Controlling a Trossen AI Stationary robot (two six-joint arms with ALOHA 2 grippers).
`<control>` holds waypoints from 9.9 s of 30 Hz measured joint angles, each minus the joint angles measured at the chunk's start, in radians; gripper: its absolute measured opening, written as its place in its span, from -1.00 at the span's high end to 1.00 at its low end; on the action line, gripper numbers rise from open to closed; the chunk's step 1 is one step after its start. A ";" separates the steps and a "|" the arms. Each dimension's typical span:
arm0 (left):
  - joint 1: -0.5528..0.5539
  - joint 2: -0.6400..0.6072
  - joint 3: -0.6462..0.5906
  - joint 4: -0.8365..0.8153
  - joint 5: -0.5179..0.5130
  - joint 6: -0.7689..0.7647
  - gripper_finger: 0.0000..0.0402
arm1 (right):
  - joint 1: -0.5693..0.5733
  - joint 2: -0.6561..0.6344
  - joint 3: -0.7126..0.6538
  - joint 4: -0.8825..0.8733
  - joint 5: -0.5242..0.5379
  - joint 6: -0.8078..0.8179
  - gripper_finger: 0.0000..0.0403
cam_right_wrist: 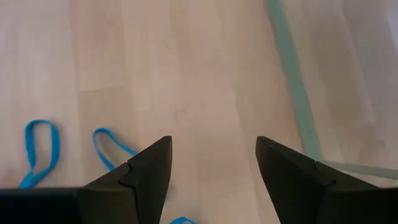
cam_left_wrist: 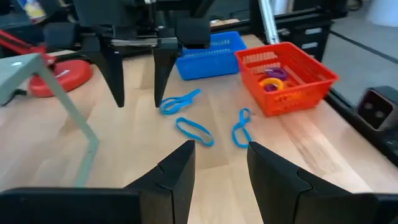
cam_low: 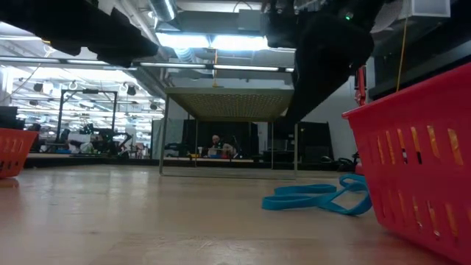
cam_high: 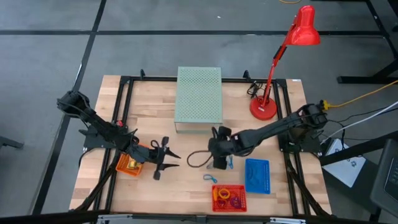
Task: Pick & Place Office Desk Supplies
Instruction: Put the blue rubber band into the blue bin
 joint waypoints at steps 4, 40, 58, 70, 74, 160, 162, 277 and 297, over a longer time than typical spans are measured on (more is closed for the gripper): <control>0.000 0.000 0.000 -0.003 0.012 -0.003 0.29 | 0.028 0.053 0.031 -0.026 -0.030 0.019 -0.16; -0.003 0.000 0.000 -0.011 0.049 -0.034 0.29 | 0.070 0.168 0.034 -0.017 -0.280 0.080 0.31; -0.003 0.012 0.000 -0.025 0.049 -0.038 0.29 | 0.068 0.167 0.034 -0.010 -0.197 0.048 -0.10; 0.039 0.123 0.000 0.060 0.088 -0.064 0.29 | 0.045 0.228 0.038 0.008 -0.240 0.020 -0.06; 0.047 0.141 0.001 0.080 0.109 -0.060 0.29 | 0.046 0.227 0.038 0.010 -0.190 0.015 -0.01; -0.092 -0.078 0.000 0.005 -0.029 0.033 0.29 | 0.667 -0.334 -0.295 -0.304 0.119 1.251 -0.04; -0.092 -0.078 0.000 0.005 -0.030 0.034 0.29 | 0.662 -0.340 -0.295 -0.276 0.182 1.212 -0.04; -0.198 -0.354 -0.378 0.245 -0.110 -0.055 0.29 | 0.093 0.453 0.437 -0.164 -0.347 0.235 0.95; -0.198 -0.354 -0.378 0.245 -0.108 -0.080 0.29 | 0.135 0.024 0.469 -0.592 0.142 0.382 0.99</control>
